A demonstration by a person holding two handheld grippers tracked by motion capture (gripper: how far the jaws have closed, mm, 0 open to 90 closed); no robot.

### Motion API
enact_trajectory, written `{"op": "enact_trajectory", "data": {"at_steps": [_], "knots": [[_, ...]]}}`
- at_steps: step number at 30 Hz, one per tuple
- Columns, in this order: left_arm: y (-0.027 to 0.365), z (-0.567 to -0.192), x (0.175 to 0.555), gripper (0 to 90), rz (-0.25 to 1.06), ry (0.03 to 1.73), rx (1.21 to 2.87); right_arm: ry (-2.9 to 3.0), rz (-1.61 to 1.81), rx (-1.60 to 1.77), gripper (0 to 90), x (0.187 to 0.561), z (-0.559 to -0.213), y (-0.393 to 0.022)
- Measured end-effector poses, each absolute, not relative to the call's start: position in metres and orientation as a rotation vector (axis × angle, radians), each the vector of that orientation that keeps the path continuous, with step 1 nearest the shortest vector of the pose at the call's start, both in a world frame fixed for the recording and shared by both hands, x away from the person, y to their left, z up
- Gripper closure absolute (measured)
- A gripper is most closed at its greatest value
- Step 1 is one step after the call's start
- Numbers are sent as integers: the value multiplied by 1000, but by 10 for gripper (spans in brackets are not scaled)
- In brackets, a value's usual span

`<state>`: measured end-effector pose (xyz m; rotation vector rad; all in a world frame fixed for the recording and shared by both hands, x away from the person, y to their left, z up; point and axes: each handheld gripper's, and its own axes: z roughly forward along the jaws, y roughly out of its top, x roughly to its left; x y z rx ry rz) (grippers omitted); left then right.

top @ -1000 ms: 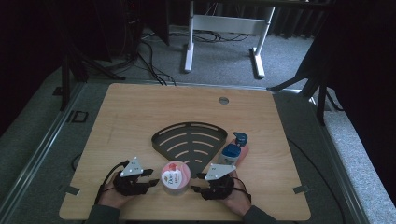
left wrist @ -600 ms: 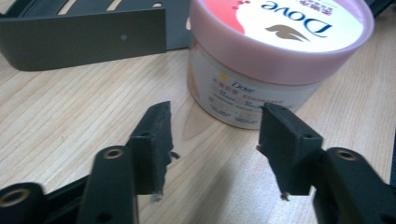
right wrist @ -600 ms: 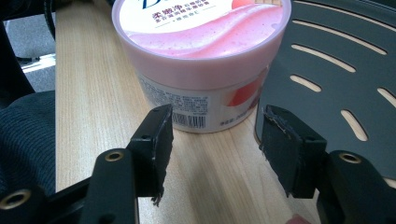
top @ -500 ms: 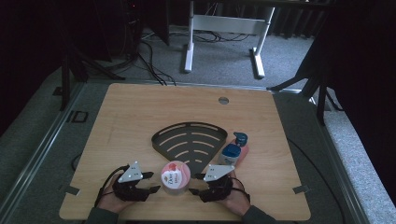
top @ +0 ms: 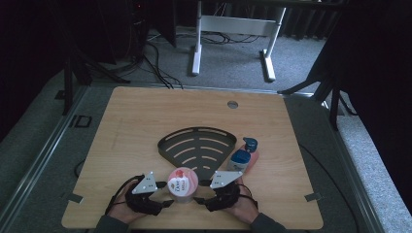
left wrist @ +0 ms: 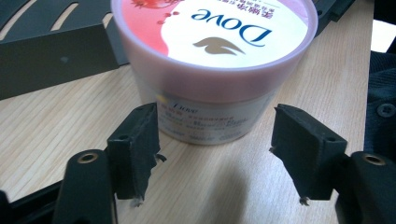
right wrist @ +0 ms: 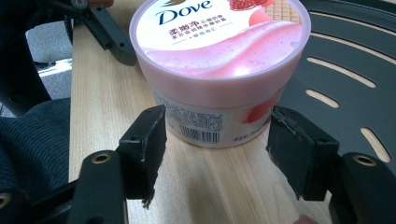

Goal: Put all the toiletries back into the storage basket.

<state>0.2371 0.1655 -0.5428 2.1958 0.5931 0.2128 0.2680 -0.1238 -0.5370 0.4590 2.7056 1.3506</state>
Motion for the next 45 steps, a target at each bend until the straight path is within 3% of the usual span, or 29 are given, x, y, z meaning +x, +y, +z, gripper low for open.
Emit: {"op": "enact_trajectory", "data": {"at_steps": [18, 45], "knots": [[156, -545, 246, 191, 246, 571, 2204, 2715, 1341, 428, 295, 274, -539, -113], [154, -538, 242, 189, 286, 570, 2195, 2695, 1306, 380, 265, 272, -537, -109]]}}
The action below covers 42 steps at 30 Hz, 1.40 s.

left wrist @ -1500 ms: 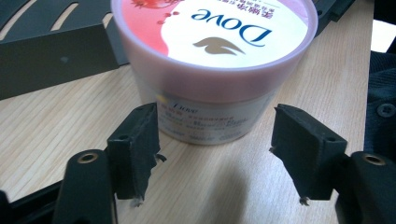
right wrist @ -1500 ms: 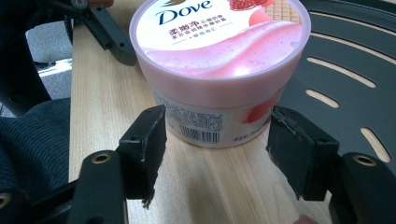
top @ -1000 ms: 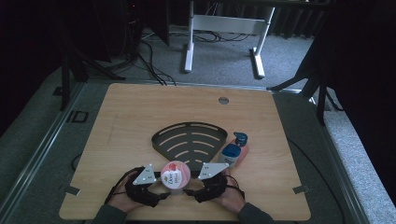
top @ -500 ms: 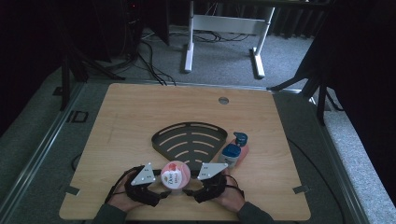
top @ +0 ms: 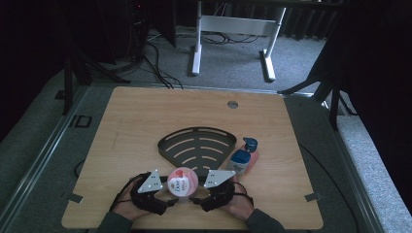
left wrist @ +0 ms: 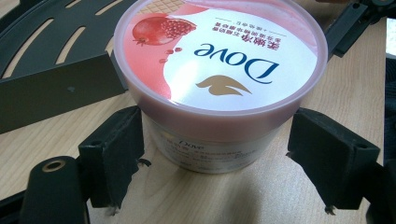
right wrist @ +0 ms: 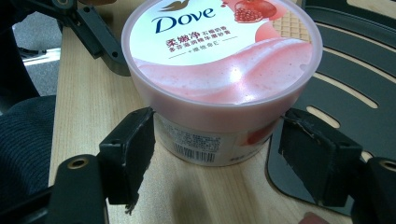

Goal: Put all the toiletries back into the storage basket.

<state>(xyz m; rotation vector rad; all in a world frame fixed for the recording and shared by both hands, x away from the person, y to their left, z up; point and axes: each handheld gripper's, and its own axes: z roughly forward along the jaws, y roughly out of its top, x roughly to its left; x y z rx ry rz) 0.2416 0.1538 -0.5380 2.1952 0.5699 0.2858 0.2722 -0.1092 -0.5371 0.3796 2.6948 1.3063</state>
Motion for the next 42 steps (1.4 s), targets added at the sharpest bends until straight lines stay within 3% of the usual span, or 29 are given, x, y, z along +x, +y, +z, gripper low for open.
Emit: {"op": "enact_trajectory", "data": {"at_steps": [42], "knots": [[133, -528, 255, 192, 288, 507, 2220, 2640, 1288, 413, 272, 271, -529, -129]]}}
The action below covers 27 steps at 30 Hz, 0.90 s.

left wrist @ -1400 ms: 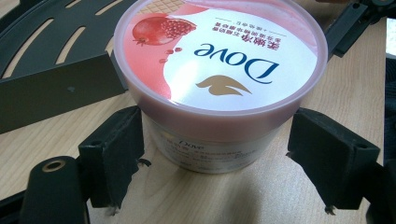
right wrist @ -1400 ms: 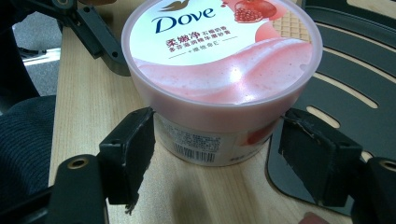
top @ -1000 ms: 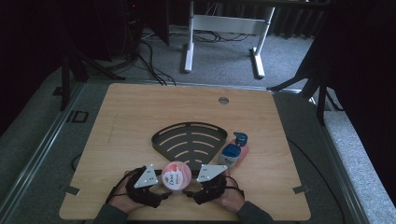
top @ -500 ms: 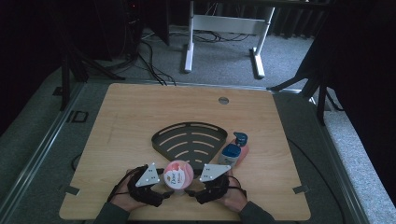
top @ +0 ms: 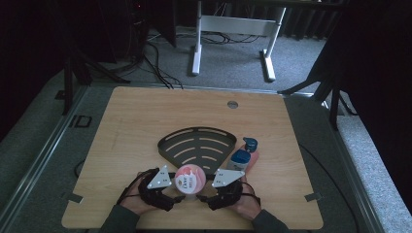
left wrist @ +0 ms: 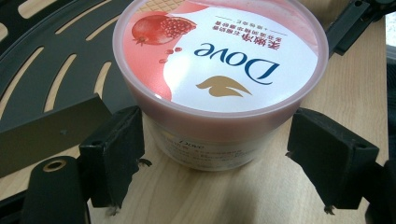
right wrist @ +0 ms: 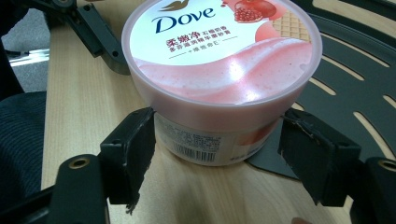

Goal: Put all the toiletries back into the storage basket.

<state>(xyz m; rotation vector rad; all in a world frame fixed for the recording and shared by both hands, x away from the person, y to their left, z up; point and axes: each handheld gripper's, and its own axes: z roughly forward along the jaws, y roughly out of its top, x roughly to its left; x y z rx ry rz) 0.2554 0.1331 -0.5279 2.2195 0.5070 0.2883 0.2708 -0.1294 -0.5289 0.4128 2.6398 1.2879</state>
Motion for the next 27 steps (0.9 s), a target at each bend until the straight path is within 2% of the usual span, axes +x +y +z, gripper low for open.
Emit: {"op": "enact_trajectory", "data": {"at_steps": [27], "knots": [[117, -527, 284, 192, 292, 465, 2229, 2570, 1263, 543, 274, 282, -530, -142]]}}
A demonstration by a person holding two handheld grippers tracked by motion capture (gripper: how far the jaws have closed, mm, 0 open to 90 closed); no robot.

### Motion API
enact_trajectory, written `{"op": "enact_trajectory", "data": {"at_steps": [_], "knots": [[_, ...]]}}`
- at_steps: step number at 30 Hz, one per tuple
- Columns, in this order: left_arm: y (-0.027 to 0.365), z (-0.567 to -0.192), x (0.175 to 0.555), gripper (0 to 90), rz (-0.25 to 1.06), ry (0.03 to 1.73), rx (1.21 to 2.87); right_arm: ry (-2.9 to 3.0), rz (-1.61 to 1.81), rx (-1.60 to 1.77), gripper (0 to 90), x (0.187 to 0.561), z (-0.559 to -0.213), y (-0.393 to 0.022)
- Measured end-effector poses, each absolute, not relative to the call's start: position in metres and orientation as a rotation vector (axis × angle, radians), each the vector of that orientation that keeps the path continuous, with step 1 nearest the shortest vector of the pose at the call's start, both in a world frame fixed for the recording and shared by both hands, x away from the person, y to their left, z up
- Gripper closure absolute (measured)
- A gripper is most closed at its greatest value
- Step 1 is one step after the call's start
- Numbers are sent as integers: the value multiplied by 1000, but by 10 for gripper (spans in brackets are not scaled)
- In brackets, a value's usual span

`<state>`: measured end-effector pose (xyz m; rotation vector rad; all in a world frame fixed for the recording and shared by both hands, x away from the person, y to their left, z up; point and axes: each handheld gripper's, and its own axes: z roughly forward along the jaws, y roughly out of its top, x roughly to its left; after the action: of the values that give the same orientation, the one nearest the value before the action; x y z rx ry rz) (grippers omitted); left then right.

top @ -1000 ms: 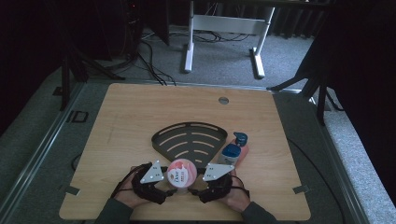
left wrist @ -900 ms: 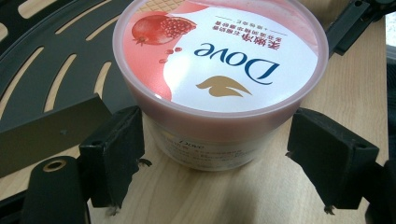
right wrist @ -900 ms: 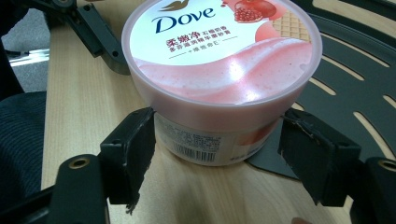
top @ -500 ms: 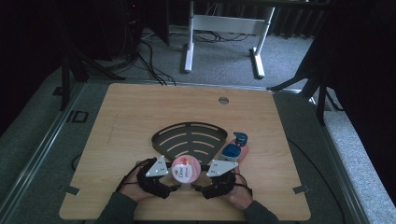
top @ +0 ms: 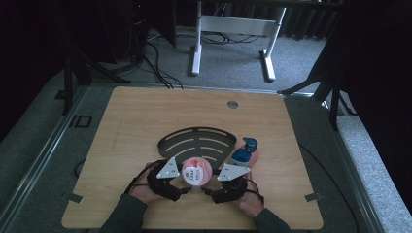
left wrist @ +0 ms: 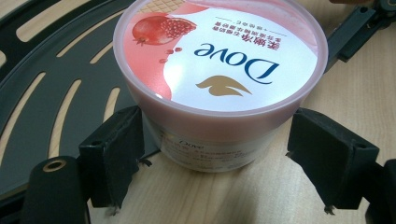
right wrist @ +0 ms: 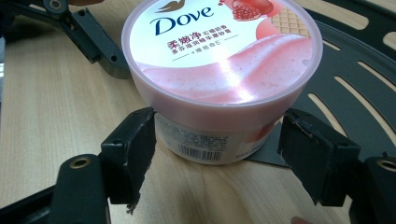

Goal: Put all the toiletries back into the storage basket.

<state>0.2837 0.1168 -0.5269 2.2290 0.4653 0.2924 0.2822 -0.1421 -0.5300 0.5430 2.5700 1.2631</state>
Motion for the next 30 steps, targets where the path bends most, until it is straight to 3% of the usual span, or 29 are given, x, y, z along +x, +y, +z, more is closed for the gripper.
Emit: {"op": "enact_trajectory", "data": {"at_steps": [30], "knots": [[112, -526, 303, 191, 342, 501, 2225, 2482, 1214, 654, 300, 291, -529, -136]]}}
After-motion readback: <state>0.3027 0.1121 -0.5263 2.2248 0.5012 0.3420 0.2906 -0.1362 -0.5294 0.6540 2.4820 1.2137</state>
